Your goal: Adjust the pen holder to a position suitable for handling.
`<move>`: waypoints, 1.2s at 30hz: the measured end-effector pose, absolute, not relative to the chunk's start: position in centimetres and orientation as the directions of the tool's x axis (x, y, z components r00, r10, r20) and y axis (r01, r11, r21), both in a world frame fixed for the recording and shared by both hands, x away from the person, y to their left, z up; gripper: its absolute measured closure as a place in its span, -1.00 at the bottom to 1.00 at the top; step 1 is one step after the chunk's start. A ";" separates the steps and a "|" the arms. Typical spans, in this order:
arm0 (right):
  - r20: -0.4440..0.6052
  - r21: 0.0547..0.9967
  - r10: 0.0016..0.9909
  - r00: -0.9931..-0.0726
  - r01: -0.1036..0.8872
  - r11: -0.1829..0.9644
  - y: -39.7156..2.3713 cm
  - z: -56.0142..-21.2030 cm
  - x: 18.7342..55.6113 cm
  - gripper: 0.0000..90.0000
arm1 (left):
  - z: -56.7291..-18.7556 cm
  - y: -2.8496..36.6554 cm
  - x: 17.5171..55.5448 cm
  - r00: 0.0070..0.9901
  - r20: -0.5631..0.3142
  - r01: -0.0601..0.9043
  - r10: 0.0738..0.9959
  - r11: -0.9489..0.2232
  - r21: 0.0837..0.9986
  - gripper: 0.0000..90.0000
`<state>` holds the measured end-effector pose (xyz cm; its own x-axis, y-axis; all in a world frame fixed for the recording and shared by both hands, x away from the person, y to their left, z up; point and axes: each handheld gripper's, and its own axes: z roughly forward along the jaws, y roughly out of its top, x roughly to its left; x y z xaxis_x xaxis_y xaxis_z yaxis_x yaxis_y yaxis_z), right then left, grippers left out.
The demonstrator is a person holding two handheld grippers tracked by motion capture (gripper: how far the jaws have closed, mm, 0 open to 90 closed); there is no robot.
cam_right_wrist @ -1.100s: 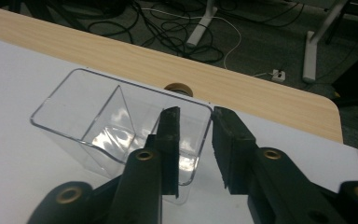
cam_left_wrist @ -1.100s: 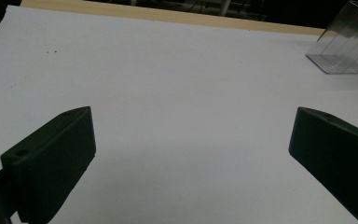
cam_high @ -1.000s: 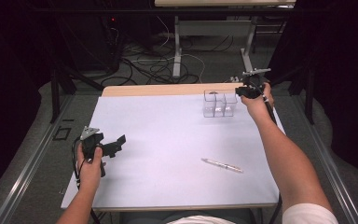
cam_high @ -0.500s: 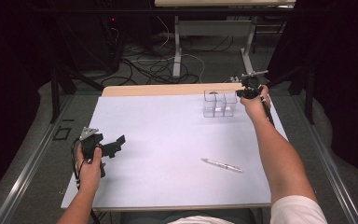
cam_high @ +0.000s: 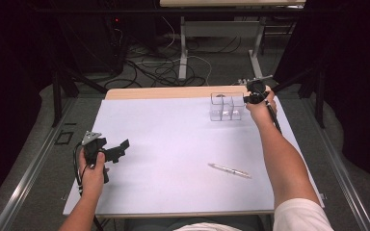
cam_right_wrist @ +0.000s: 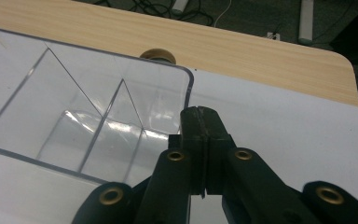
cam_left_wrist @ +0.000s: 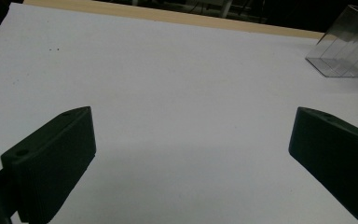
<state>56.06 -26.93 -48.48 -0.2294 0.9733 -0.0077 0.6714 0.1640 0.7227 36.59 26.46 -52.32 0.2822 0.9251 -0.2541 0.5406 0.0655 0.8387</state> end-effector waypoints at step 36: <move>0.020 0.734 0.945 -0.326 0.647 0.208 -23.3 -49.1 55.6 1.00 | -52.4 26.4 36.8 0.286 -0.251 0.544 0.925 0.059 0.837 -0.99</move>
<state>55.56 -23.29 -49.14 -0.3261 0.9451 0.0200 0.6467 0.2076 0.7340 36.80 26.36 -52.44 0.2856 0.9248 -0.2512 0.5441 0.0592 0.8369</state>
